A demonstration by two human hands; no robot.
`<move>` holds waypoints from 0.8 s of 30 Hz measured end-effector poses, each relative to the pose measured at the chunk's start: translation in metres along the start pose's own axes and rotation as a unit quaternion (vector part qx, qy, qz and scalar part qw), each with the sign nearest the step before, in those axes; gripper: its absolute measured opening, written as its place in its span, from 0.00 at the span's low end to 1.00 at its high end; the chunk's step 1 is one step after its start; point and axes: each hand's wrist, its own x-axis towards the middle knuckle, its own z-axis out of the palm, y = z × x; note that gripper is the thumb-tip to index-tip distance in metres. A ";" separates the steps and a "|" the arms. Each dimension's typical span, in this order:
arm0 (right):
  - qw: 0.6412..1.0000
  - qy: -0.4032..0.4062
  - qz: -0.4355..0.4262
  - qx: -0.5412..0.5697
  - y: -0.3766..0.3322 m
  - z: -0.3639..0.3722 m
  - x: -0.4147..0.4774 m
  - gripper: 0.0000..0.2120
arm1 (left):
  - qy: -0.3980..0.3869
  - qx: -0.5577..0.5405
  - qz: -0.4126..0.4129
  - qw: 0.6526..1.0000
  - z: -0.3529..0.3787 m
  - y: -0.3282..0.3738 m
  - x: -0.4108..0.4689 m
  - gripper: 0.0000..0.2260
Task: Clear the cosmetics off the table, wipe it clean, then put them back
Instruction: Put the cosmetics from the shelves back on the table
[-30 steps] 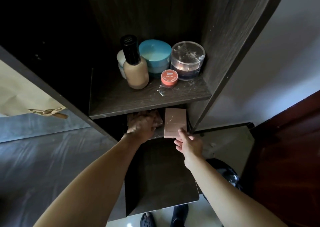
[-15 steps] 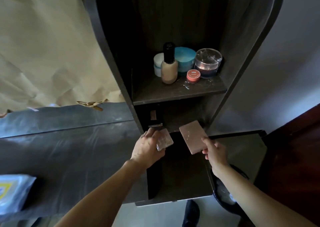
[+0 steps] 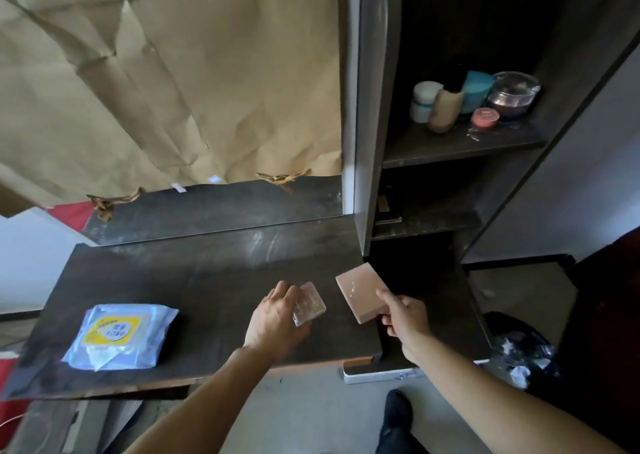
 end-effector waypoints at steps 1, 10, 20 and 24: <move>1.000 -0.002 0.006 0.008 -0.002 0.013 0.003 0.12 | 0.002 0.001 -0.004 1.000 0.000 -0.006 0.001 0.19; 0.982 0.045 0.127 0.131 -0.042 0.100 0.080 0.16 | -0.019 0.011 -0.034 0.999 0.015 -0.043 0.051 0.19; 0.923 0.165 0.205 0.279 -0.071 0.137 0.133 0.17 | -0.076 0.047 -0.035 0.995 0.033 -0.070 0.137 0.19; 0.911 0.178 0.229 0.292 -0.070 0.141 0.137 0.16 | -0.090 0.030 -0.039 0.995 0.040 -0.070 0.168 0.20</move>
